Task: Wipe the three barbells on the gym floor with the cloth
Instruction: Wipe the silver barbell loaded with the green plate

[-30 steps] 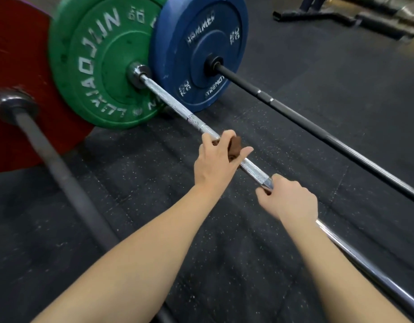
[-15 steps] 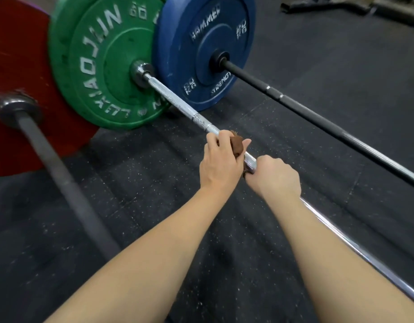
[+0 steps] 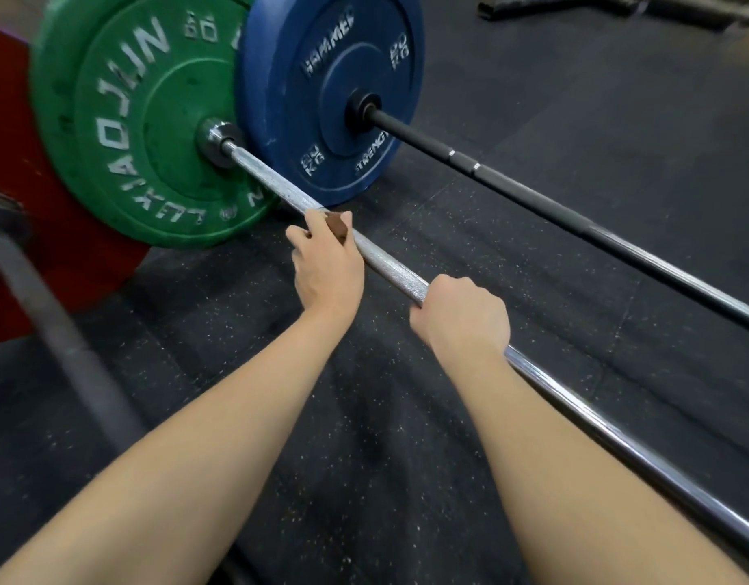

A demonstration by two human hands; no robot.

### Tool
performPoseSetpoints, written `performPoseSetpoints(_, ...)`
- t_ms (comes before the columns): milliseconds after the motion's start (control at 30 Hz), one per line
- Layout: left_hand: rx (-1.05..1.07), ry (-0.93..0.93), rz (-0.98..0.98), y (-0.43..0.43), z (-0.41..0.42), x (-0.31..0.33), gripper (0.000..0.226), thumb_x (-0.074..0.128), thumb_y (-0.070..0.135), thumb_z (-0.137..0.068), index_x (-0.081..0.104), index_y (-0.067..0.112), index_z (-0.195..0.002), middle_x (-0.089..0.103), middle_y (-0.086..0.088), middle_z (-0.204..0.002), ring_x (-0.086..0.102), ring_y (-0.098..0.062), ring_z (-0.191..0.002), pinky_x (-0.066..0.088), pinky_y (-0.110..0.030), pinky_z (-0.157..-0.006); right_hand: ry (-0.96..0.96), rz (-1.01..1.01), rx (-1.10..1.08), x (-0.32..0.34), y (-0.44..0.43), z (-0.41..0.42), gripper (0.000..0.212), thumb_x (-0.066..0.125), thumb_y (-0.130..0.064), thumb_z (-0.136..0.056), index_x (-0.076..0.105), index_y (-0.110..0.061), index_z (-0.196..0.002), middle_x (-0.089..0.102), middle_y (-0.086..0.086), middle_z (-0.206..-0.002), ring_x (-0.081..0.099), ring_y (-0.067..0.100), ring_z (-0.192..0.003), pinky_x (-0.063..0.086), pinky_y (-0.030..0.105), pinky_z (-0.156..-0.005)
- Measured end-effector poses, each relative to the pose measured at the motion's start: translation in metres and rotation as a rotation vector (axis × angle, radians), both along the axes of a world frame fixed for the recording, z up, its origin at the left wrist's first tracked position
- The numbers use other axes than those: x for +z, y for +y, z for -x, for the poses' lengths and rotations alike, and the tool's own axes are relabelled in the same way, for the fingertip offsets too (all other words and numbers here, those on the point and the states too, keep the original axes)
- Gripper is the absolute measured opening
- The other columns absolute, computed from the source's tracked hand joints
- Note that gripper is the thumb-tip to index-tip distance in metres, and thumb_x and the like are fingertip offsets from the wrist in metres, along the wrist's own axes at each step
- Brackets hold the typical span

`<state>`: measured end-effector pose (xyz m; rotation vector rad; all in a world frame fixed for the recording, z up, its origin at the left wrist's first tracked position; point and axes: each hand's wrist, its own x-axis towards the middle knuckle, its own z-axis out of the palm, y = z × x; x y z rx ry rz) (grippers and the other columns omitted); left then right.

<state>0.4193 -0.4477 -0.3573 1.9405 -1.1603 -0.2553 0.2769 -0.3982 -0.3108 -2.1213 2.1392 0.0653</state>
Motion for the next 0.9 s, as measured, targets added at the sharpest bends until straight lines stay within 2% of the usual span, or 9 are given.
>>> performPoseSetpoints(100, -0.051, -0.022, 0.036, 0.014, 0.012, -0.001, 0.041, 0.042, 0.052, -0.104, 0.043, 0.015, -0.122, 0.042, -0.010, -0.112, 0.056, -0.039, -0.096, 0.042, -0.042, -0.069, 0.008, 0.002, 0.000, 0.000, 0.000, 0.000, 0.025, 0.055, -0.038, -0.098, 0.048, -0.018, -0.085, 0.044, -0.001, -0.066, 0.053, 0.031, -0.067, 0.043, 0.034, -0.065)
performPoseSetpoints(267, -0.081, 0.104, 0.015, 0.029, 0.026, 0.005, 0.035, 0.040, 0.054, -0.104, 0.040, 0.021, -0.116, 0.039, -0.003, -0.108, 0.057, -0.032, -0.090, 0.045, -0.042, -0.070, 0.023, -0.001, -0.016, 0.002, 0.001, 0.000, 0.029, 0.055, -0.029, -0.097, 0.043, -0.018, -0.073, 0.049, 0.000, -0.066, 0.050, 0.027, -0.060, 0.041, 0.033, -0.062)
performPoseSetpoints(433, -0.123, -0.051, 0.025, 0.011, 0.000, 0.001, 0.039, 0.042, 0.052, -0.105, 0.044, 0.015, -0.116, 0.039, -0.003, -0.104, 0.059, -0.035, -0.091, 0.040, -0.040, -0.069, 0.028, 0.019, -0.003, 0.002, 0.003, 0.000, 0.025, 0.054, -0.037, -0.099, 0.050, -0.018, -0.084, 0.046, 0.000, -0.066, 0.045, 0.024, -0.055, 0.040, 0.033, -0.062)
performPoseSetpoints(700, -0.142, -0.130, 0.044, 0.013, -0.001, -0.002, 0.044, 0.043, 0.053, -0.103, 0.046, 0.012, -0.120, 0.045, -0.008, -0.107, 0.059, -0.035, -0.089, 0.052, -0.049, -0.068, 0.030, 0.040, -0.017, 0.000, 0.003, 0.000, 0.030, 0.054, -0.037, -0.099, 0.046, -0.018, -0.077, 0.045, -0.001, -0.064, 0.040, 0.021, -0.051, 0.039, 0.032, -0.060)
performPoseSetpoints(800, -0.097, -0.296, 0.060, 0.011, -0.004, -0.003, 0.043, 0.045, 0.054, -0.103, 0.047, 0.013, -0.119, 0.046, -0.008, -0.109, 0.060, -0.031, -0.093, 0.047, -0.043, -0.061, 0.027, 0.047, -0.013, -0.001, 0.003, 0.000, 0.028, 0.055, -0.038, -0.099, 0.048, -0.019, -0.079, 0.043, -0.001, -0.063, 0.039, 0.022, -0.051, 0.038, 0.032, -0.061)
performPoseSetpoints(900, -0.034, -0.231, 0.051, -0.006, -0.022, -0.001, 0.043, 0.046, 0.052, -0.104, 0.048, 0.011, -0.118, 0.046, -0.012, -0.114, 0.059, -0.034, -0.099, 0.039, -0.042, -0.064, 0.028, 0.053, -0.003, -0.003, 0.003, 0.001, 0.026, 0.055, -0.038, -0.100, 0.050, -0.019, -0.082, 0.041, -0.002, -0.062, 0.043, 0.023, -0.054, 0.037, 0.032, -0.062)
